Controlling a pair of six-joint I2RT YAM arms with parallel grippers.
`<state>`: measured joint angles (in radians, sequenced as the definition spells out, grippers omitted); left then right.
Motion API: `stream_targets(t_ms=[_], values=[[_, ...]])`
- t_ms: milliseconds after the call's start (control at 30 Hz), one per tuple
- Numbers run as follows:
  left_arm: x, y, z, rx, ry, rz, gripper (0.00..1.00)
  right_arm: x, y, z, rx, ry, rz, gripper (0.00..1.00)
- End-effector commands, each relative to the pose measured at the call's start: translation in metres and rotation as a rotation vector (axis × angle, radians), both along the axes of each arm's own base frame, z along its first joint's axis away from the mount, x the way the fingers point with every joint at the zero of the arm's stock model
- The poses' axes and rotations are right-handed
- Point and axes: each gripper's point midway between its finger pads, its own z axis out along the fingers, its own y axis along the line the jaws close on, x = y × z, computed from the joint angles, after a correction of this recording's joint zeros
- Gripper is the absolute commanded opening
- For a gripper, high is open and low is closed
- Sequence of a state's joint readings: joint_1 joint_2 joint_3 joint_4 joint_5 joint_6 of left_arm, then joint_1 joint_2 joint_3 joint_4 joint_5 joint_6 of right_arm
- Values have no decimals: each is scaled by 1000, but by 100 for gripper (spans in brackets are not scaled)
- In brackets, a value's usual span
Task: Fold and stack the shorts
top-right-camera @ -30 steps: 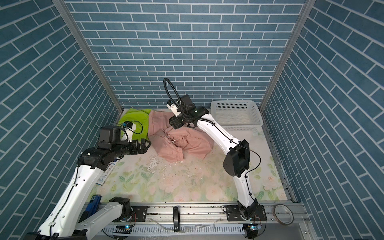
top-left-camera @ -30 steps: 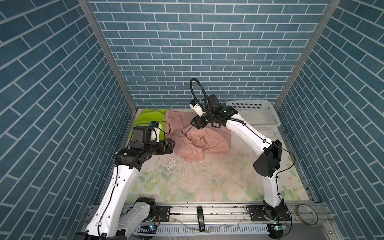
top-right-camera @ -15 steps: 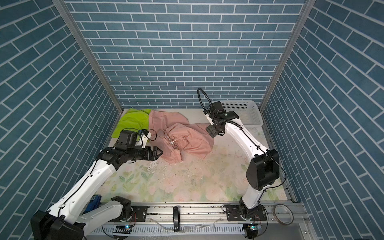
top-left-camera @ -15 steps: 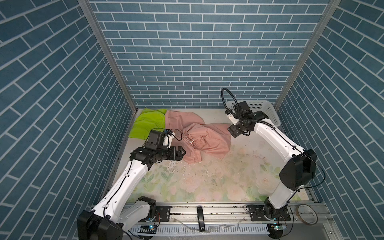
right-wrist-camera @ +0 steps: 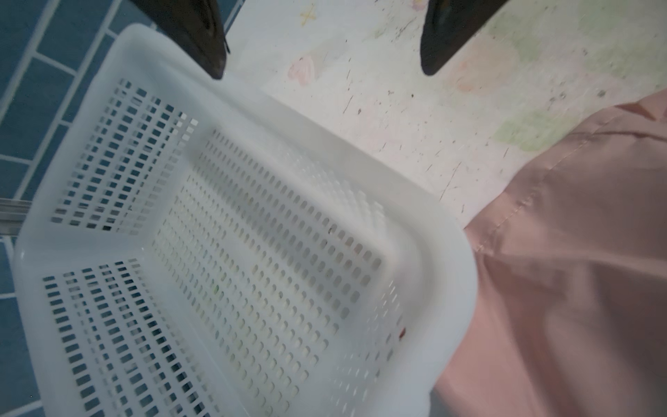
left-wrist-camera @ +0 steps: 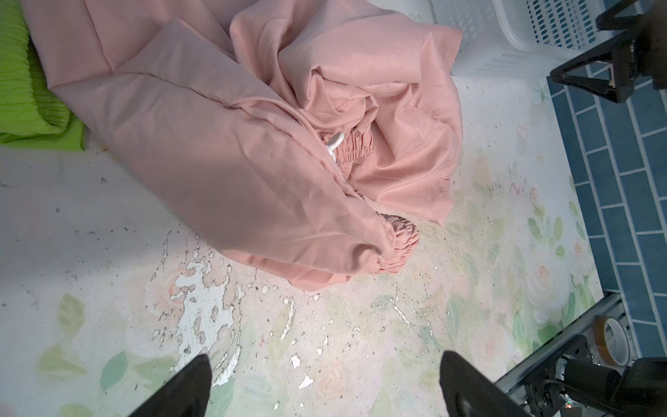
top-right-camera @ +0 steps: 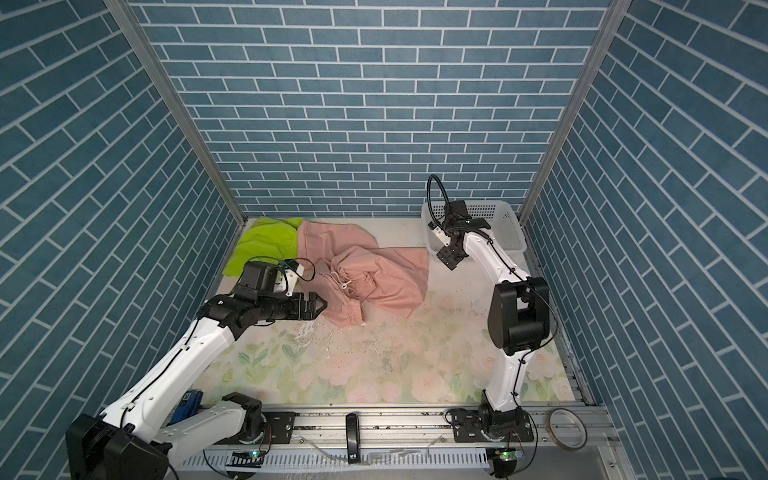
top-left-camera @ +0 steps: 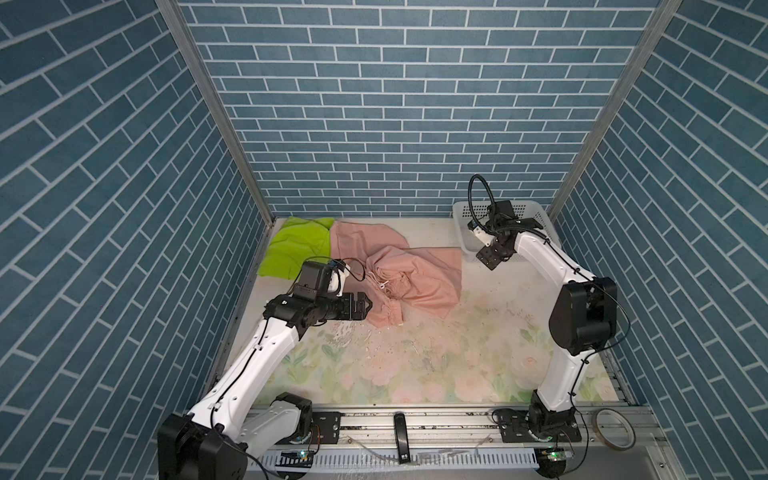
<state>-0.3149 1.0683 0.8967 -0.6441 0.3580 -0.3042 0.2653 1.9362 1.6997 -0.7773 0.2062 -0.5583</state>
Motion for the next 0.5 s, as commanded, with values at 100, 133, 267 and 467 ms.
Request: stream_targets(t_ms=[100, 133, 267, 467], values=[[-4, 0, -3, -7, -3, 8, 100, 25, -4, -12, 15, 31, 70, 84], [-4, 0, -4, -7, -1, 8, 100, 28, -8, -14, 10, 34, 66, 84], [-4, 0, -7, 0, 8, 11, 100, 35, -17, -17, 25, 51, 50, 84], [-3, 2, -8, 11, 8, 14, 100, 28, -24, -32, 55, 112, 24, 84]])
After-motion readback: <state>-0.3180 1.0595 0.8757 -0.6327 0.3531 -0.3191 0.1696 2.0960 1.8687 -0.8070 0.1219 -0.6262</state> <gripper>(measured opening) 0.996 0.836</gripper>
